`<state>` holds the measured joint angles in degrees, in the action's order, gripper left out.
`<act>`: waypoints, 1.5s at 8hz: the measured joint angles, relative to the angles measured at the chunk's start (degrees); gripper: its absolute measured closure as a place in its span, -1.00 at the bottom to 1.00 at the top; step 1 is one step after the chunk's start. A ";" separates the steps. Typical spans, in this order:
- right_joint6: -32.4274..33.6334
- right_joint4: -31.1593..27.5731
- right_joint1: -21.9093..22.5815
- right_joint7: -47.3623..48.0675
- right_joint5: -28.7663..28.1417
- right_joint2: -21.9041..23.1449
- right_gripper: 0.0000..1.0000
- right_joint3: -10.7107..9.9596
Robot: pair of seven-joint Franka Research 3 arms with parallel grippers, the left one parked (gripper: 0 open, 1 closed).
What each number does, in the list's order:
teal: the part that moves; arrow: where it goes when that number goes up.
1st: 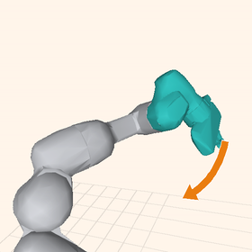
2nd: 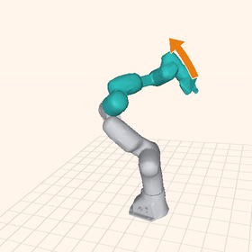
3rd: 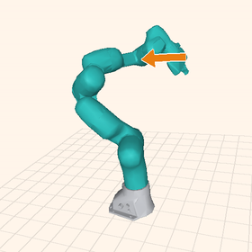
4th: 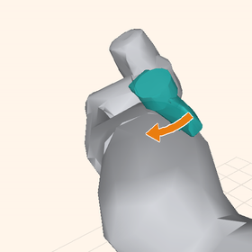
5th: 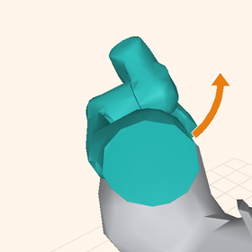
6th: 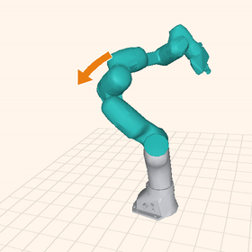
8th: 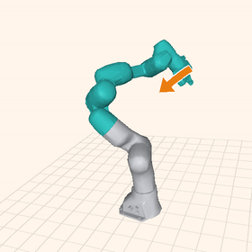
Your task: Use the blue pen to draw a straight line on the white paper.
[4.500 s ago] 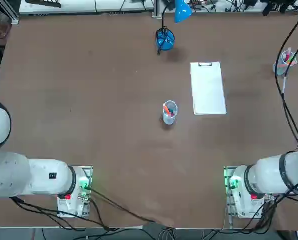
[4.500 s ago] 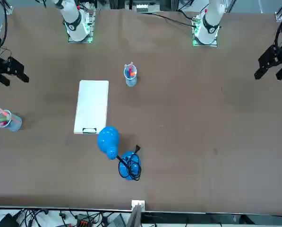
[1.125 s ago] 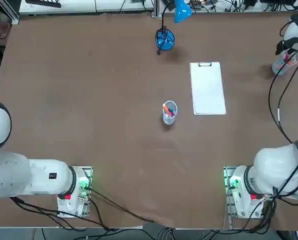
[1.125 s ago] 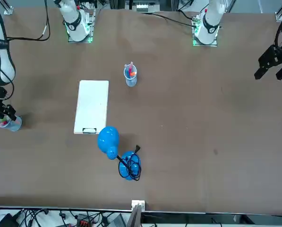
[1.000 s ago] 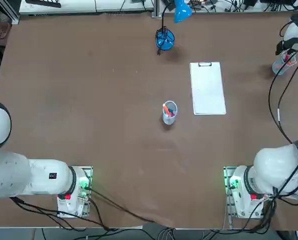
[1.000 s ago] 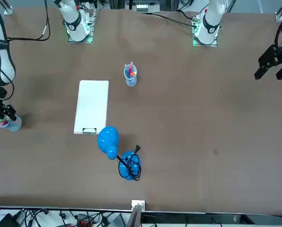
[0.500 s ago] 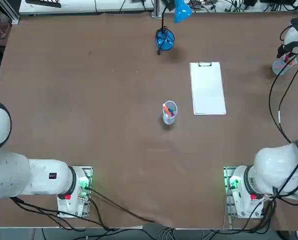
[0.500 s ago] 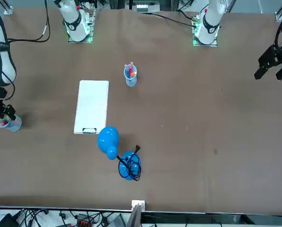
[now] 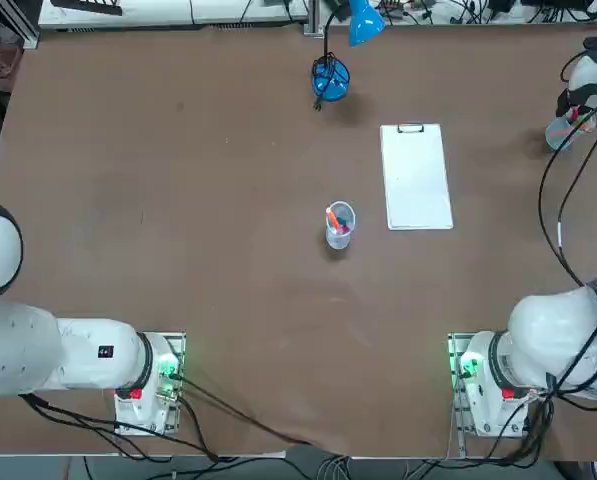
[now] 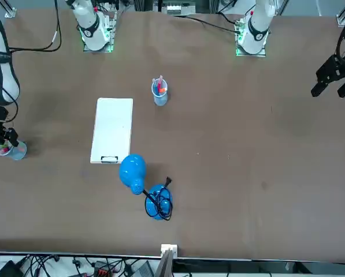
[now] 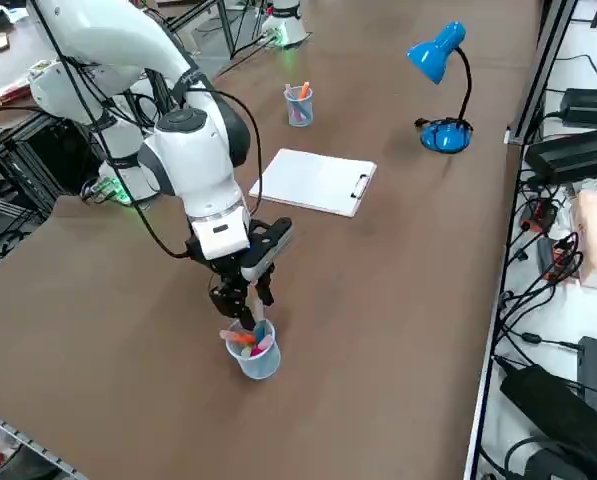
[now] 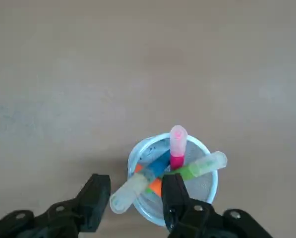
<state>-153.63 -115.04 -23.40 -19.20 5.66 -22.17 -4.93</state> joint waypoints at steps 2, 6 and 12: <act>-0.43 0.17 0.00 0.10 0.00 -0.58 -0.25 0.00; -0.72 0.36 -0.03 0.16 0.01 -1.41 -0.16 -0.02; -0.90 0.68 -0.21 0.18 0.06 -1.41 0.22 -0.04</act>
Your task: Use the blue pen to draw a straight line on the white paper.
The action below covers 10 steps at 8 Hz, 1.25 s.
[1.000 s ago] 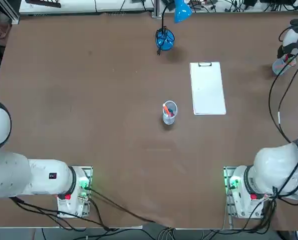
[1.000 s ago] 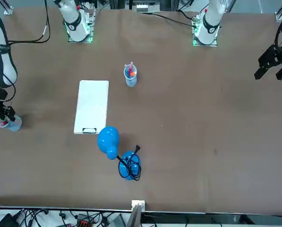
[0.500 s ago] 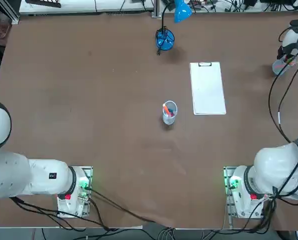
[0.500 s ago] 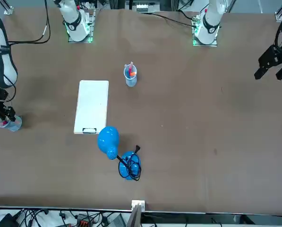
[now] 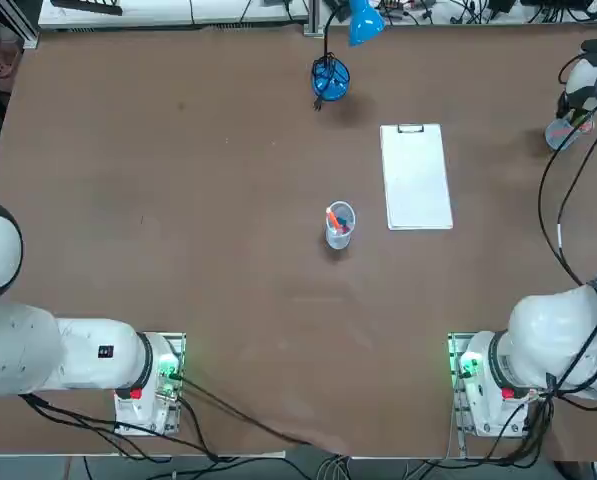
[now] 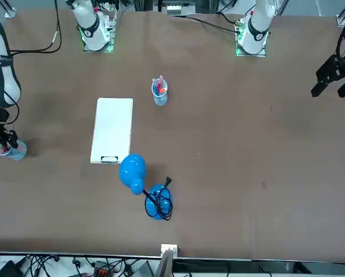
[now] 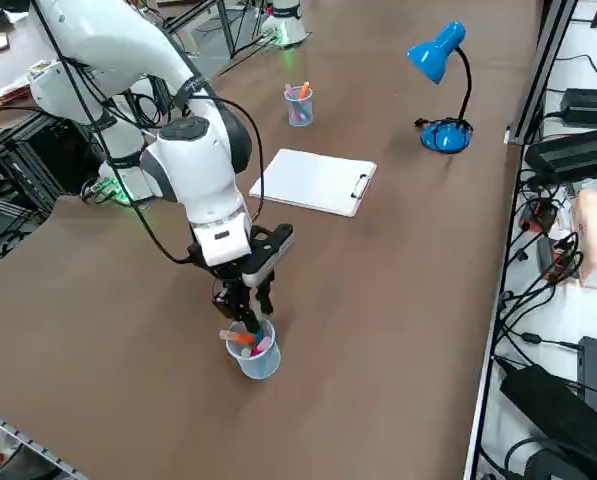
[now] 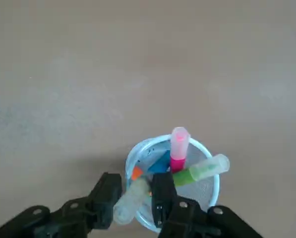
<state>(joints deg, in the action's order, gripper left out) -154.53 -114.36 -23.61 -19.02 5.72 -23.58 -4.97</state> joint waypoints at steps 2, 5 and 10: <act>0.00 0.54 -0.02 0.00 0.01 -0.01 0.22 0.00; 0.00 0.85 -0.20 0.00 0.02 -0.01 0.30 -0.02; 0.00 1.17 -1.21 0.00 0.07 -0.05 0.30 -0.06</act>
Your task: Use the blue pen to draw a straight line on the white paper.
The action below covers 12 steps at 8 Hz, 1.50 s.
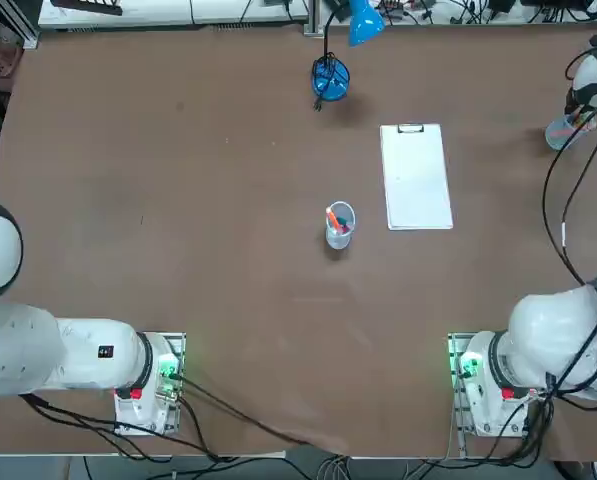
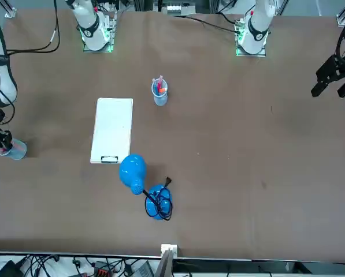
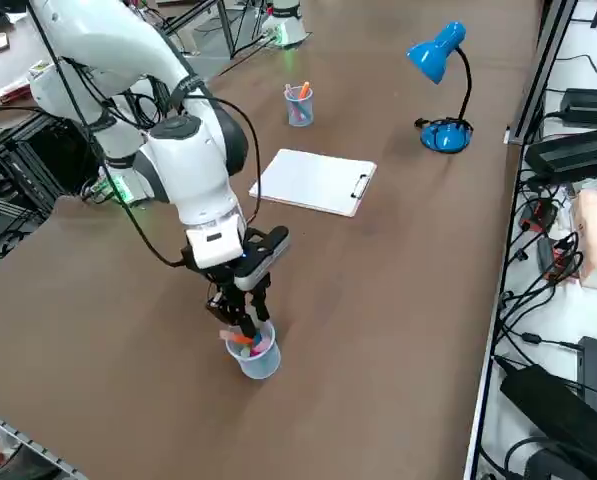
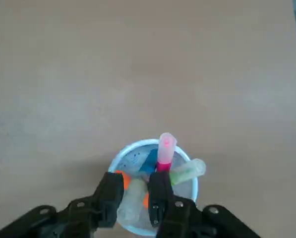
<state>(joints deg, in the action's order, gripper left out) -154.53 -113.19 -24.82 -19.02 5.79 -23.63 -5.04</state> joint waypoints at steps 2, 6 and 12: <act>0.00 0.05 -0.31 0.00 0.01 -0.09 0.30 0.00; 0.00 0.27 -0.48 0.00 0.05 -0.12 0.46 0.00; 4.70 3.63 -0.40 -0.01 0.14 0.15 0.59 0.10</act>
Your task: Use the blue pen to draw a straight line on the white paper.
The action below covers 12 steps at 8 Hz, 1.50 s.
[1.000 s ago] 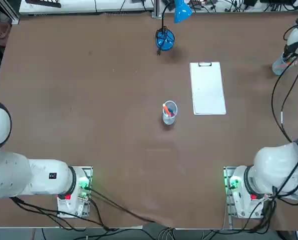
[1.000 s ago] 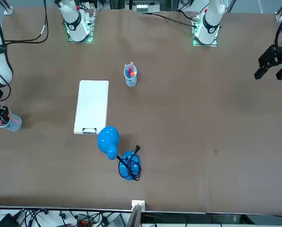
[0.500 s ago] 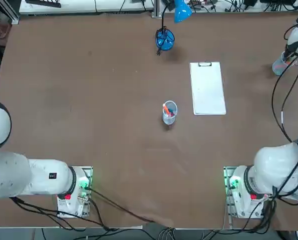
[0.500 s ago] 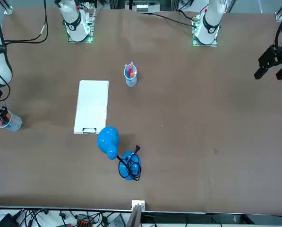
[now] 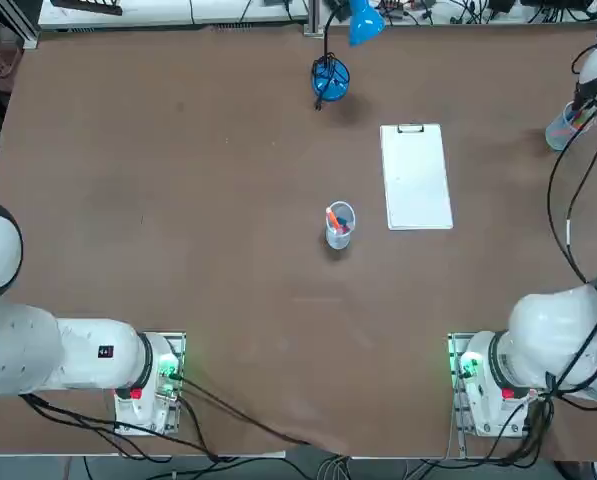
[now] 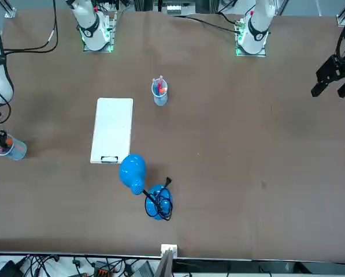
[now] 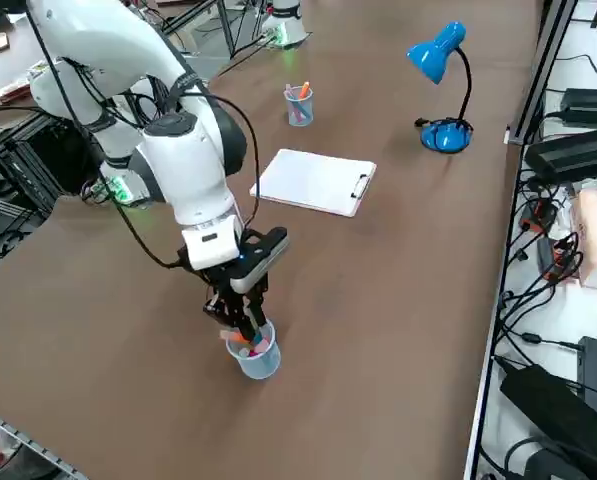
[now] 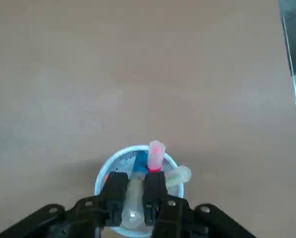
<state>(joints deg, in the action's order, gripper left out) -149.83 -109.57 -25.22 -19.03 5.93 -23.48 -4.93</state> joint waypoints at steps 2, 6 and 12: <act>14.22 7.98 0.09 -0.10 0.00 1.58 0.59 0.45; 39.77 18.32 0.57 -0.49 -0.19 8.51 0.59 5.74; 50.03 7.86 5.36 2.47 -13.25 17.85 0.59 20.37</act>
<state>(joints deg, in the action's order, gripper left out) -99.80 -101.71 -19.86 -16.56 -7.32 -5.63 15.44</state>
